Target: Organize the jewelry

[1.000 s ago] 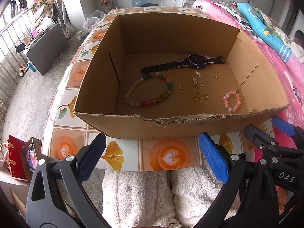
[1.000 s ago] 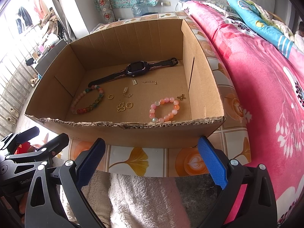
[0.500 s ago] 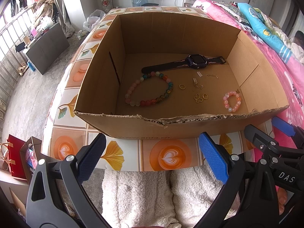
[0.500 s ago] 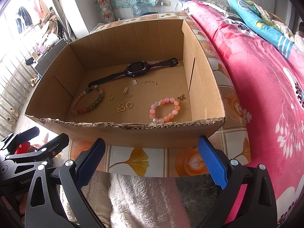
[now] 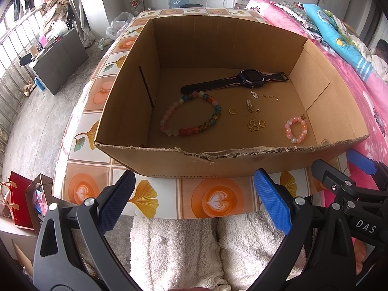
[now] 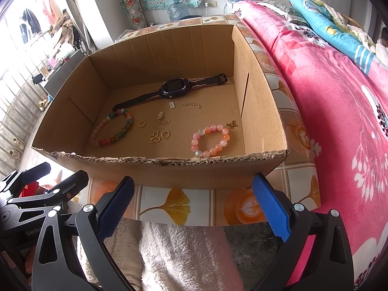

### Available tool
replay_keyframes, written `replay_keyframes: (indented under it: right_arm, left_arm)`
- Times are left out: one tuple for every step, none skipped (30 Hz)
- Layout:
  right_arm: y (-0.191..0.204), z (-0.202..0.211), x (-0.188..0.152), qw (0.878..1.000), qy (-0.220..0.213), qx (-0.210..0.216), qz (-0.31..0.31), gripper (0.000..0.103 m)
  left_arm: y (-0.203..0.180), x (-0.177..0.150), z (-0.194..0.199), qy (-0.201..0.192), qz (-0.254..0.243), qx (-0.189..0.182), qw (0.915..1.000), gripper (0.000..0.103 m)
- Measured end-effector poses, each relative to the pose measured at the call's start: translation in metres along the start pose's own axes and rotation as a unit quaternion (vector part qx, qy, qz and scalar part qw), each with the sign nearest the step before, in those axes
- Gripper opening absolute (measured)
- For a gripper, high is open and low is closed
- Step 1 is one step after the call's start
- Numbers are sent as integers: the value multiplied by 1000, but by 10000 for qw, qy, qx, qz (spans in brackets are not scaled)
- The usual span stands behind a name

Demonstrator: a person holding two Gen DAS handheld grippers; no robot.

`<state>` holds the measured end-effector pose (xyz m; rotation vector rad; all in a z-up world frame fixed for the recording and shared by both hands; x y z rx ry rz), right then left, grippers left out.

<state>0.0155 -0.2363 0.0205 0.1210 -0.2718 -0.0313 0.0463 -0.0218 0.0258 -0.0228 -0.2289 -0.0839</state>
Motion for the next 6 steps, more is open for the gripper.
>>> replay_keyframes:
  right_arm:
    - [0,0,0,10000,1,-2,1,95]
    - [0,0,0,10000,1,-4,2,95]
    - [0,0,0,10000,1,-4,2,95]
    - [0,0,0,10000,2,-4,2,95]
    - [0,0,0,10000,3,-4,3,95]
    - [0,0,0,10000,4,-1,3,95]
  left_arm:
    - [0,0,0,6,4,-4,10000,94]
    - [0,0,-1,13,8,-7,10000,94]
    - [0,0,-1,18,12,-9,10000,94]
    - [-1,0,-1,25,16,-11,10000,94]
    - [-1,1,-2,33,23,-13,10000,94]
    - [-2,1,-2,37,26,-14,10000,94]
Point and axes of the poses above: each gripper's, at about its wrist camera, not at the fingertips, and z roughly against the way its jaws point, y to its left, x to its top, the point moved 1 cm from there along -z, roughly the way its jaws point, and after that the axes turned 14 degrees about y, right-handed, at the moved point
